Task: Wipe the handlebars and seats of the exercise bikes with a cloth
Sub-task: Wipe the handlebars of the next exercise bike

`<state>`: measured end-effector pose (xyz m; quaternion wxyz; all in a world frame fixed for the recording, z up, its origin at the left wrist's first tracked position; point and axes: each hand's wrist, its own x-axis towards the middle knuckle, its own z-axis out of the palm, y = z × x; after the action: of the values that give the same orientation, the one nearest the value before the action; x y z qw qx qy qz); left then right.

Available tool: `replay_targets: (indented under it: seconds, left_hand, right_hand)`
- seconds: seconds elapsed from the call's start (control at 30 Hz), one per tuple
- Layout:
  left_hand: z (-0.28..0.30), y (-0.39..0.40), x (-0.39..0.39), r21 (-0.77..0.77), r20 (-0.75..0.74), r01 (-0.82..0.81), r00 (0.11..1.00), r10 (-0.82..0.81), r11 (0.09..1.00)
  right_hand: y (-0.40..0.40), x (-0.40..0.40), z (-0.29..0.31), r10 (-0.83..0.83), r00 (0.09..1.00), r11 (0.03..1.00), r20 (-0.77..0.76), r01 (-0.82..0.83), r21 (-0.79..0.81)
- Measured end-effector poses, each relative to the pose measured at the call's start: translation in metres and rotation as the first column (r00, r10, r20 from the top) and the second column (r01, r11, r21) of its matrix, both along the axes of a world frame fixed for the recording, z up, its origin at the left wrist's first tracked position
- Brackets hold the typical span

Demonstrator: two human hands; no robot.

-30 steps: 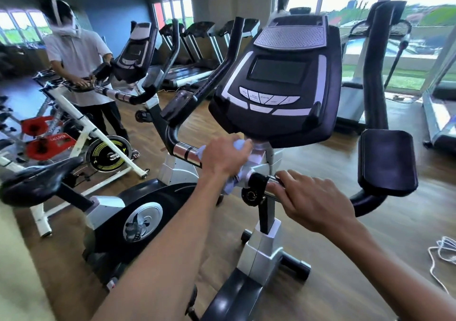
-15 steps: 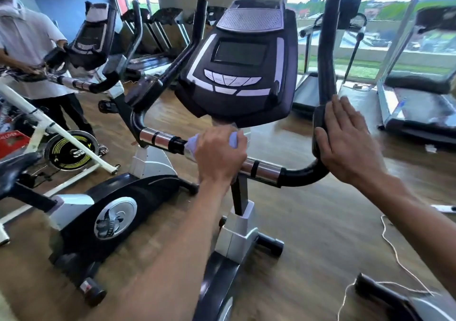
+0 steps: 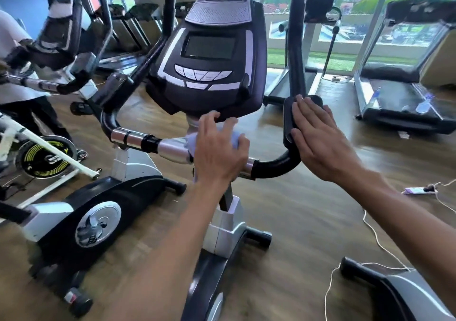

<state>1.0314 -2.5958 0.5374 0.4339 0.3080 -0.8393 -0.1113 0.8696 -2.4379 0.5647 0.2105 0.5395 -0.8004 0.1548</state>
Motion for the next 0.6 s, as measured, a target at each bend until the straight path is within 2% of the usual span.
replay_targets:
  seconds: [0.1,0.17,0.27,0.33,0.4,0.43,0.5,0.6]
  left_hand:
    - [-0.015,0.031,0.001,0.028,-0.174,-0.048,0.983,0.052,0.998]
    - [-0.027,0.058,-0.002,0.007,-0.23,-0.004,0.973,0.006,1.0]
    - [-0.037,0.087,-0.016,-0.155,-0.174,0.121,0.974,-0.147,0.98]
    - [-0.037,0.071,-0.022,-0.281,-0.079,0.162,0.978,-0.191,0.946]
    - [-0.028,0.04,-0.02,-0.341,0.014,0.135,0.99,-0.138,0.93]
    - [-0.025,0.031,-0.02,-0.327,0.013,0.094,0.995,-0.095,0.94]
    - [-0.025,0.047,-0.025,-0.234,-0.046,-0.042,0.998,0.032,0.971]
    - [-0.033,0.095,-0.046,-0.135,-0.099,-0.211,0.975,0.199,0.968]
  right_hand:
    - [-0.001,-0.001,0.0,-0.002,1.0,1.0,-0.021,0.002,0.007]
    - [0.0,-0.001,-0.001,0.007,0.999,1.0,-0.034,-0.007,0.006]
    - [0.002,-0.002,0.0,0.033,0.999,0.999,-0.021,-0.033,0.013]
    - [0.007,-0.009,0.004,0.078,0.997,0.996,-0.008,-0.078,0.041]
    - [0.014,-0.022,0.012,0.144,0.989,0.985,0.014,-0.145,0.092]
    - [0.018,-0.028,0.017,0.172,0.985,0.978,0.02,-0.173,0.119]
    - [0.023,-0.038,0.024,0.205,0.979,0.966,0.01,-0.204,0.159]
    - [0.021,-0.041,0.028,0.238,0.971,0.955,-0.012,-0.232,0.183]
